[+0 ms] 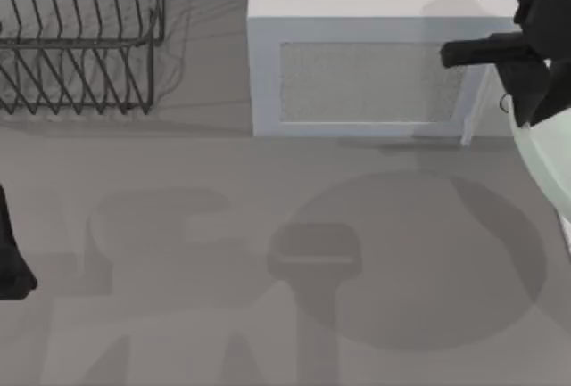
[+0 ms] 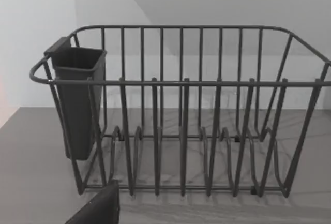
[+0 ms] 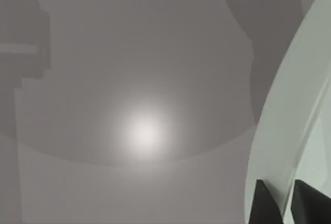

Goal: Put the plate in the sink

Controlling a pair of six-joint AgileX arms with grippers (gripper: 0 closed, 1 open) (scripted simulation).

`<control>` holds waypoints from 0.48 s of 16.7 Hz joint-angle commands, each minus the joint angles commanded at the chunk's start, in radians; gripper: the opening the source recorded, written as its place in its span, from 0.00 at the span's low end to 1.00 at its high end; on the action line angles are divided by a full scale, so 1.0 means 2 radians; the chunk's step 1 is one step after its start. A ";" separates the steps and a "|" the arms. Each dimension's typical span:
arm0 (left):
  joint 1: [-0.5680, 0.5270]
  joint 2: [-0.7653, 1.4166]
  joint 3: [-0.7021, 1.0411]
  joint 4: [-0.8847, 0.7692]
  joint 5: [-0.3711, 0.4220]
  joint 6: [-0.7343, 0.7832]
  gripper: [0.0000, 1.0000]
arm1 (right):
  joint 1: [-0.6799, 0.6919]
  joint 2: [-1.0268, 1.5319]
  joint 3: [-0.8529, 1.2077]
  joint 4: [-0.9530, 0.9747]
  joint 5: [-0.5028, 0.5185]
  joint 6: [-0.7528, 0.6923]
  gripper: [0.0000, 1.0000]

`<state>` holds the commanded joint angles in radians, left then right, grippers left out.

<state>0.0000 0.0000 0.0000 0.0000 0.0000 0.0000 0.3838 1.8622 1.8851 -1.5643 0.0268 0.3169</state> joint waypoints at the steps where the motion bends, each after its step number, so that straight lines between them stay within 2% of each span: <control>1: 0.000 0.000 0.000 0.000 0.000 0.000 1.00 | -0.008 -0.002 0.029 -0.023 -0.003 0.004 0.00; 4: 0.000 0.000 0.000 0.000 0.000 0.000 1.00 | -0.025 -0.007 0.086 -0.064 -0.010 0.014 0.00; 8: 0.000 0.000 0.000 0.000 0.000 0.000 1.00 | -0.029 -0.008 0.097 -0.071 -0.012 0.017 0.00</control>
<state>0.0000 0.0000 0.0000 0.0000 0.0000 0.0000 0.3249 1.8460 2.0784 -1.7073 0.0033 0.3503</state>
